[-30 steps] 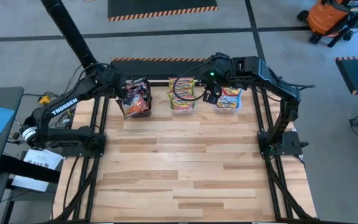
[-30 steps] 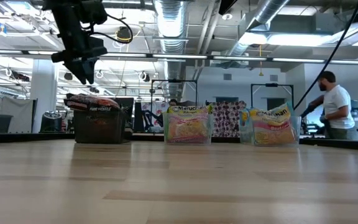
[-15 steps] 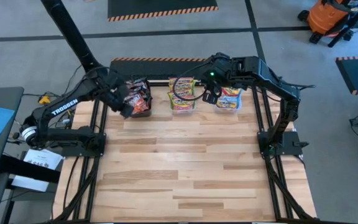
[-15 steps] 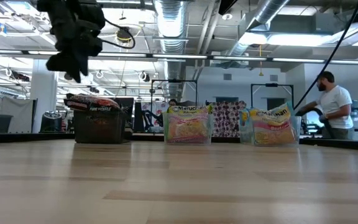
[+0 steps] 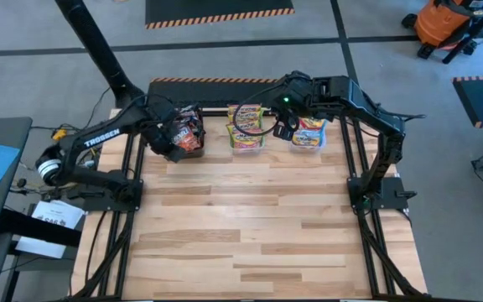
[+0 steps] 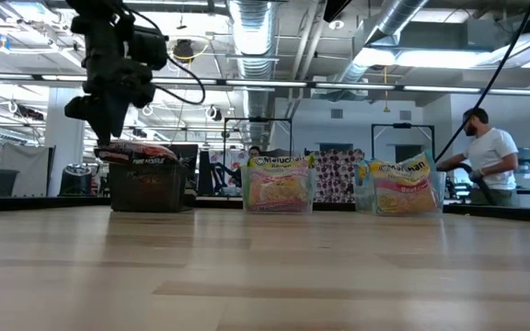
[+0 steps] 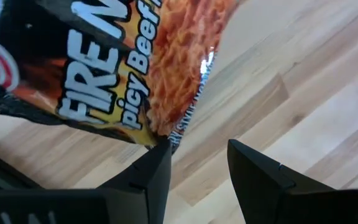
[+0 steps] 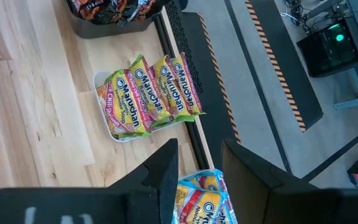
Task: Sort Maruchan noodles
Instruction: Put the black noodle pack into the black bin
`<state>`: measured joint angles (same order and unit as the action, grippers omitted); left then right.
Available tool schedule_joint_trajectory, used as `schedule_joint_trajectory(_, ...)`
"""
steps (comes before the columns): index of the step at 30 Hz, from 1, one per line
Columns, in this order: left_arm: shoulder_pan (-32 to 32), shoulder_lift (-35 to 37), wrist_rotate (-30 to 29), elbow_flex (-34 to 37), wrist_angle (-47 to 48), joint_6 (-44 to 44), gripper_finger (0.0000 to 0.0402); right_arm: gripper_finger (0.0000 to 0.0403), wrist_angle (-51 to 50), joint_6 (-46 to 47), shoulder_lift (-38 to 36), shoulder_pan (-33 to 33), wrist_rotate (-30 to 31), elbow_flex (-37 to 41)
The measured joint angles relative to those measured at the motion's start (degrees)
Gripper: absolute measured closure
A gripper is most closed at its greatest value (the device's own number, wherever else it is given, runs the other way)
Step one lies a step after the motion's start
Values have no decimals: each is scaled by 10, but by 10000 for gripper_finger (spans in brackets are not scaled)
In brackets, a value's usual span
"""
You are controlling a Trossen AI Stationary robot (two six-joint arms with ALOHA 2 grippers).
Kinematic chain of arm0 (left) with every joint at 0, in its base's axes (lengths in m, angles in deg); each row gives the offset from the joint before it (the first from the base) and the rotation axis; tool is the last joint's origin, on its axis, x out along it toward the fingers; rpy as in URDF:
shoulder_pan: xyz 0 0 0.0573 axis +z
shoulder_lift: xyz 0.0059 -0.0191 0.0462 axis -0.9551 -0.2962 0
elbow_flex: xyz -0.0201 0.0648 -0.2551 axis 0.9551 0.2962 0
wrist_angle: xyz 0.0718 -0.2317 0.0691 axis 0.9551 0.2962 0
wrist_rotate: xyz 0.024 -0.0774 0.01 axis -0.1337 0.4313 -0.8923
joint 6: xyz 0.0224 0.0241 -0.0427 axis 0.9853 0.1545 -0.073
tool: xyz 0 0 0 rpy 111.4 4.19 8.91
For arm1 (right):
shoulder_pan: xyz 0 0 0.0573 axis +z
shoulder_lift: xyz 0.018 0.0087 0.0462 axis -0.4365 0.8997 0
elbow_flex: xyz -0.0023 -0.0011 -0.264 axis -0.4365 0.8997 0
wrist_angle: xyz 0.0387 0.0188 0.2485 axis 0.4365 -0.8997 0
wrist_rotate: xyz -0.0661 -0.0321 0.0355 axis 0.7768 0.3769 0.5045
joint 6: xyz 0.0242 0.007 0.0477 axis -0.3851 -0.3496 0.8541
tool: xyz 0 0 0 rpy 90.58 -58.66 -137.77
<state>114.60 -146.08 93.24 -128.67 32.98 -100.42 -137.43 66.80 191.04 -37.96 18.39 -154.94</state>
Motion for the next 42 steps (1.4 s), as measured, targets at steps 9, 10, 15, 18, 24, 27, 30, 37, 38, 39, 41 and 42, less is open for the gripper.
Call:
schedule_joint_trajectory(9,0,-62,-66,0,-35,21,258,257,0,0,0,0,0,0)
schedule_joint_trajectory(10,0,-67,-70,0,-43,24,258,257,0,0,0,0,0,0)
schedule_joint_trajectory(15,0,-77,-73,0,-85,25,258,257,0,0,0,0,0,0)
schedule_joint_trajectory(18,4,-78,-84,0,-94,25,258,257,0,0,0,0,0,0)
schedule_joint_trajectory(24,17,-78,-105,-10,-96,33,258,257,0,1,0,0,0,0)
schedule_joint_trajectory(27,23,-78,-116,-26,-105,39,258,257,0,1,0,0,0,0)
schedule_joint_trajectory(30,33,-78,-131,-37,-110,40,258,257,0,1,0,0,0,0)
schedule_joint_trajectory(37,43,-79,-112,-39,-110,43,258,257,0,6,0,0,0,0)
schedule_joint_trajectory(38,43,-81,-104,-39,-110,43,258,257,0,6,0,0,0,0)
schedule_joint_trajectory(39,43,-85,-101,-39,-111,41,258,257,0,6,0,0,0,0)
schedule_joint_trajectory(41,40,-97,-98,-39,-111,39,258,257,1,6,0,0,0,0)
schedule_joint_trajectory(42,39,-106,-98,-39,-111,39,258,257,1,6,0,0,0,0)
